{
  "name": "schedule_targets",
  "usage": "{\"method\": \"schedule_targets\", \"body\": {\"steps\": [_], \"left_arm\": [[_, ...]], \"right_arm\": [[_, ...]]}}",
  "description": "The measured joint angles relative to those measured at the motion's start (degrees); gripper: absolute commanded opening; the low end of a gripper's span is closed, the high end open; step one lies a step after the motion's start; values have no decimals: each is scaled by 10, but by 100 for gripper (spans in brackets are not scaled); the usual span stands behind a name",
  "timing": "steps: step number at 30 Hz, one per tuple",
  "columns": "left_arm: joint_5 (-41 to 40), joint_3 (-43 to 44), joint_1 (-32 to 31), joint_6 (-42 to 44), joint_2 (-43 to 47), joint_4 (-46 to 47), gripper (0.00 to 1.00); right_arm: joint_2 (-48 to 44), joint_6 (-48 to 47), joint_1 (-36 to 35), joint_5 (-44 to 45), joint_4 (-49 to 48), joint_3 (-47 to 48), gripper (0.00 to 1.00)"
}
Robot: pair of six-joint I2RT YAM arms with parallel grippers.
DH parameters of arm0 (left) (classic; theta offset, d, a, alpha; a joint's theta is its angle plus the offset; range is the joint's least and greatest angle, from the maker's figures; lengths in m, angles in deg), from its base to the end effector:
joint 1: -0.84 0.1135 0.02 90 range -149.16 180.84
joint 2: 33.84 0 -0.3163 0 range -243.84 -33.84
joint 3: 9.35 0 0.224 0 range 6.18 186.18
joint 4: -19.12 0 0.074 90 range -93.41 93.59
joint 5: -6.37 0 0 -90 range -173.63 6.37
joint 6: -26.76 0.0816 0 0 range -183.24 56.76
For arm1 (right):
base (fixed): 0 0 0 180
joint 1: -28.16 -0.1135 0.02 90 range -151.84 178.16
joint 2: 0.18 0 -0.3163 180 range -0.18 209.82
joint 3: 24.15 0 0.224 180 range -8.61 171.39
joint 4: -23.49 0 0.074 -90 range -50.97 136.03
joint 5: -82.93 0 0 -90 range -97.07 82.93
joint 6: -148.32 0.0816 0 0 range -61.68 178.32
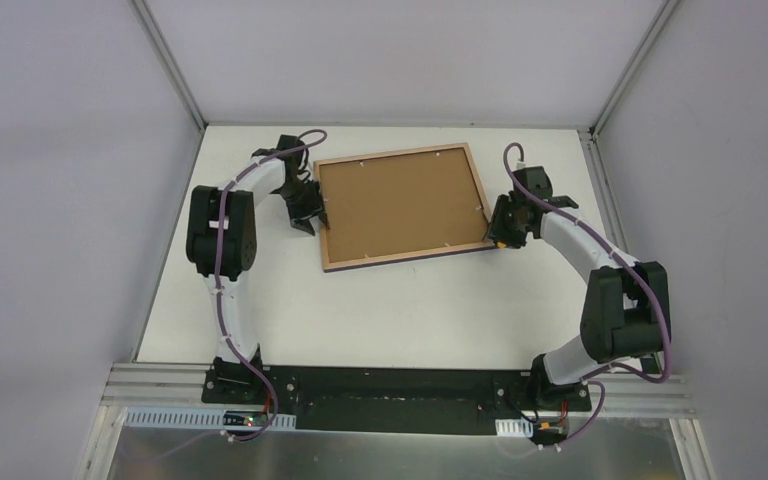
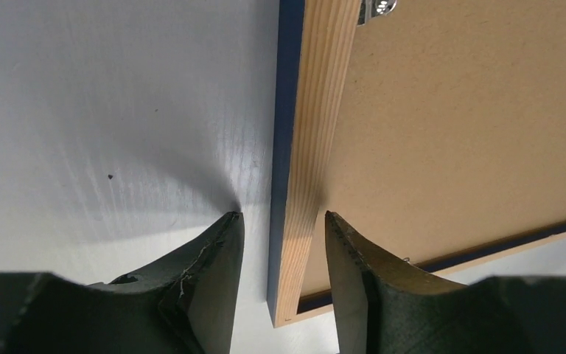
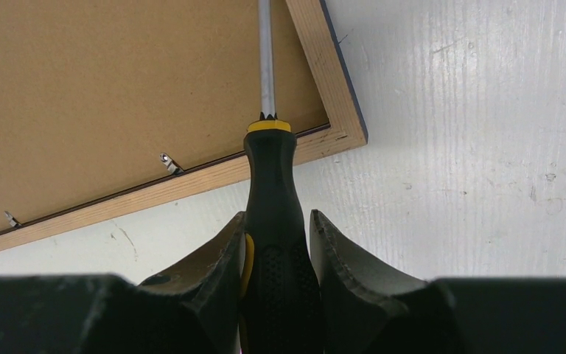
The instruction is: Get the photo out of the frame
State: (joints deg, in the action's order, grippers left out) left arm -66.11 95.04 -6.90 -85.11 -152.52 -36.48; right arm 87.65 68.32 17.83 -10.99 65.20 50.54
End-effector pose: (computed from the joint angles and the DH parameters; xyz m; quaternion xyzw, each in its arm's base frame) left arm 0.4337 -0.0837 0.1931 -0.0933 0.9690 -0.1891 0.1285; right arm 0.3095 0.0621 0.2516 -0.0131 0.9527 0.0854 0.2913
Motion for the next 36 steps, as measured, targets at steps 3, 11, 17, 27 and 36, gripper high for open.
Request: {"method": "schedule_targets", "body": {"steps": [3, 11, 17, 27, 36], "left_arm": [[-5, 0, -8, -2, -10, 3, 31], [-49, 0, -21, -5, -8, 6, 1], [-59, -1, -24, 3, -7, 4, 0], [-75, -25, -23, 17, 10, 17, 0], [-95, -36, -22, 10, 19, 21, 0]], "right_arm": [[-7, 0, 0, 2, -3, -5, 0], [-40, -11, -1, 4, -12, -44, 0], [-50, -17, -4, 4, -20, -62, 0], [38, -38, -4, -22, -78, -28, 0], [169, -71, -4, -59, -99, 116, 0]]}}
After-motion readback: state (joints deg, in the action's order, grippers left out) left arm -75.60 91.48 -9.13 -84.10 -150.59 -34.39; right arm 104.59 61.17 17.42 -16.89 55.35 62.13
